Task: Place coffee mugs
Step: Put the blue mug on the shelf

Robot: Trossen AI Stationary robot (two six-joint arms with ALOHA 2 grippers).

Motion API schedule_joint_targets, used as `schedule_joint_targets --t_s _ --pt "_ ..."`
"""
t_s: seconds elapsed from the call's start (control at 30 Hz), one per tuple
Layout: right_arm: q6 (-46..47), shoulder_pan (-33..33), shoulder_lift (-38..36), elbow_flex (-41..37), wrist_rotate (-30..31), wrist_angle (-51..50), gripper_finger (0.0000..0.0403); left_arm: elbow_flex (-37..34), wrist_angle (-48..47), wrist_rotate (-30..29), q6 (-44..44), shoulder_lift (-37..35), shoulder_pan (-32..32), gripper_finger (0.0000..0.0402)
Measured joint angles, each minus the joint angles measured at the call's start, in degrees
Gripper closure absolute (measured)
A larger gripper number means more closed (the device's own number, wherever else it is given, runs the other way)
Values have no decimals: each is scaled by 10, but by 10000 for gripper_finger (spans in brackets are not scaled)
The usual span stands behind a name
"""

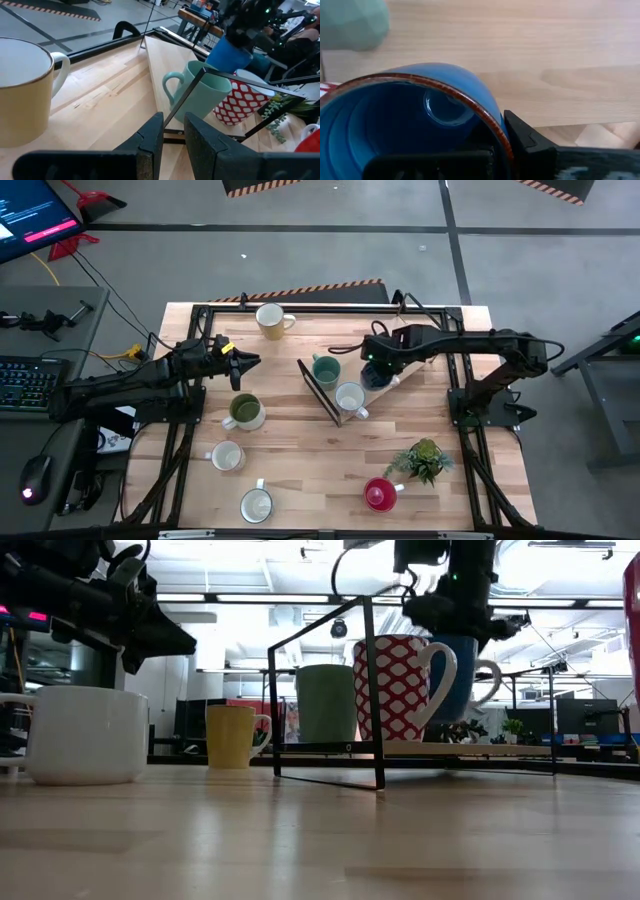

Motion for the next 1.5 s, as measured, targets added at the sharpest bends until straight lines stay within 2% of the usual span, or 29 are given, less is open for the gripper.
schedule_joint_targets --t_s 0.17,0.73,1.5 --pt "20 4 1 -28 -9 14 403 0 0 0 0 0 0 334" --pt "29 10 0 -29 -32 39 403 0 -1 0 0 0 0 334" --pt "42 19 4 -30 -1 36 403 0 -1 0 1 0 0 334"
